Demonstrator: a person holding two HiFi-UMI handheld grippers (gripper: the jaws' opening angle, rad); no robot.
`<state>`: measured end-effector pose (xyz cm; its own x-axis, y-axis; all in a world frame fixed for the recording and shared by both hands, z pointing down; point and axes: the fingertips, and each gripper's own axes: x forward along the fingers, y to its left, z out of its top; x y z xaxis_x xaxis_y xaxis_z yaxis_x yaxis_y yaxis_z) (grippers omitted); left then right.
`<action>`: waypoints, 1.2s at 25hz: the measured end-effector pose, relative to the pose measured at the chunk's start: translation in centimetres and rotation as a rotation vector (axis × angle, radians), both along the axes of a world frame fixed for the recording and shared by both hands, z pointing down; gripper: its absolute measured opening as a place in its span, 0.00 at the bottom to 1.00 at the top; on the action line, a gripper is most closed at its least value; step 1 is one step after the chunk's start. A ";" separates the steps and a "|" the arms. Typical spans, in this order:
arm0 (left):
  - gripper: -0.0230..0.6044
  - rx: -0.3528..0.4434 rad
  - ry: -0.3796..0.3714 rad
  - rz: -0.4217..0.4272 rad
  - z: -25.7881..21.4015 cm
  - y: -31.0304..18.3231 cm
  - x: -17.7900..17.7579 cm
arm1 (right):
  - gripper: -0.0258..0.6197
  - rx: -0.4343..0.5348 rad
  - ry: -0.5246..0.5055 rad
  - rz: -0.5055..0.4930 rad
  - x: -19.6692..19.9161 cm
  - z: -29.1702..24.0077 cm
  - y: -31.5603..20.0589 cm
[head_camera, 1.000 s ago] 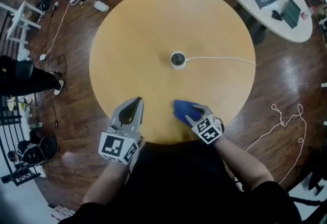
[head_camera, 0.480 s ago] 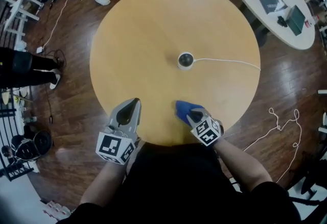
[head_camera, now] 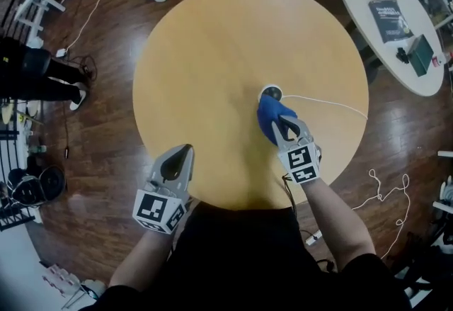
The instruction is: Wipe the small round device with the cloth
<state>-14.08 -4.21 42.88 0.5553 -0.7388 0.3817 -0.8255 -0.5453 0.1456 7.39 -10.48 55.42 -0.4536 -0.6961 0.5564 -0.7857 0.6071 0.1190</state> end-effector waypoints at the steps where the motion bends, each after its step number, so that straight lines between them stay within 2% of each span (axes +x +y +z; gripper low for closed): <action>1: 0.04 -0.001 -0.002 -0.007 0.0 0.1 -0.2 | 0.13 0.026 0.003 0.009 0.2 -0.7 -1.5; 5: 0.04 -0.002 -0.012 -0.037 0.0 0.7 -0.7 | 0.13 0.089 0.019 0.035 0.5 -2.5 -6.2; 12: 0.04 -0.022 -0.033 -0.087 0.5 2.3 -2.3 | 0.13 0.010 0.017 0.050 0.1 -0.5 -7.9; 19: 0.04 -0.030 -0.031 -0.103 0.7 2.9 -2.4 | 0.13 0.017 0.060 -0.055 -2.6 -0.2 -7.1; 24: 0.04 -0.030 -0.034 -0.075 0.5 3.1 -1.6 | 0.11 -0.107 -0.017 -0.076 -4.7 2.4 -5.5; 30: 0.04 -0.029 -0.045 -0.067 0.4 3.2 -1.5 | 0.11 -0.229 -0.039 -0.036 -4.0 6.5 -3.1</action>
<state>-15.56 -0.98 43.30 0.4871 -0.7617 0.4273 -0.8659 -0.4850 0.1224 3.37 -13.62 61.90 -0.5004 -0.5364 0.6796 -0.7642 0.6426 -0.0555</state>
